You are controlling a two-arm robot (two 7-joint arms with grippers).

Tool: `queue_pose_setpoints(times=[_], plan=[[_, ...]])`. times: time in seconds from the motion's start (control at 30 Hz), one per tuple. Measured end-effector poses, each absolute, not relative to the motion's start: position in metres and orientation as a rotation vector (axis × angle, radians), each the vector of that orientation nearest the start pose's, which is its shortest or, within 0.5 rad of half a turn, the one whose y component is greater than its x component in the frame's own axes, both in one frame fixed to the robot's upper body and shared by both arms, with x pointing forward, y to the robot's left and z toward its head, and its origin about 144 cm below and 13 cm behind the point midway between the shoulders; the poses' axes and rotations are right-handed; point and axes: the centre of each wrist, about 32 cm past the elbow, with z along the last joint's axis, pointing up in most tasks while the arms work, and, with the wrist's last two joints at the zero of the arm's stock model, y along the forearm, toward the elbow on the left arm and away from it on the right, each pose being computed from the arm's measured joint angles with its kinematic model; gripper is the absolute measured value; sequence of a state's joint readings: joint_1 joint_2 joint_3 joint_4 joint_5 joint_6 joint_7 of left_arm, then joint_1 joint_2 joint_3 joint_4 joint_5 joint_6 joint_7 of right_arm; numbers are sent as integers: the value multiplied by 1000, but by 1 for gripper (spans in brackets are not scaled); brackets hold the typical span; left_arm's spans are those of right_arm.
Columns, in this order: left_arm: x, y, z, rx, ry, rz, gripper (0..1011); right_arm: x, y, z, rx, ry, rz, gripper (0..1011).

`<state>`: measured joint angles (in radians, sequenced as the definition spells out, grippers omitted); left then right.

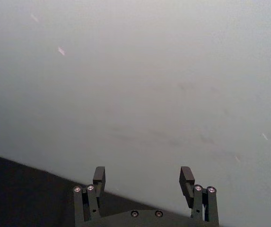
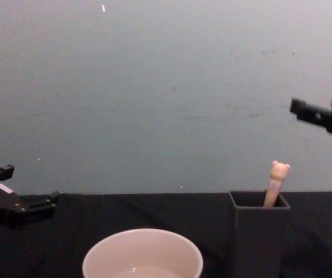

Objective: Pick up the stirring spoon with one hand, stir inside the cup, then place it back in its original position.

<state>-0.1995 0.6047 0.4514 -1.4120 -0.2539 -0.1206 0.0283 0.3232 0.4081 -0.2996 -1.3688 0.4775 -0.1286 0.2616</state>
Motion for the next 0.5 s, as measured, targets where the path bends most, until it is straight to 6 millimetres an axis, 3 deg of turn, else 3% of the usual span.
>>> queue_pose_setpoints(times=[0.3, 0.5], plan=[[489, 310, 1140, 304, -285, 1248, 1001, 536, -277, 1148, -12, 3, -1201, 1002], [489, 310, 1140, 304, -285, 1248, 1001, 535, -274, 1131, -68, 55, -1209, 1002]])
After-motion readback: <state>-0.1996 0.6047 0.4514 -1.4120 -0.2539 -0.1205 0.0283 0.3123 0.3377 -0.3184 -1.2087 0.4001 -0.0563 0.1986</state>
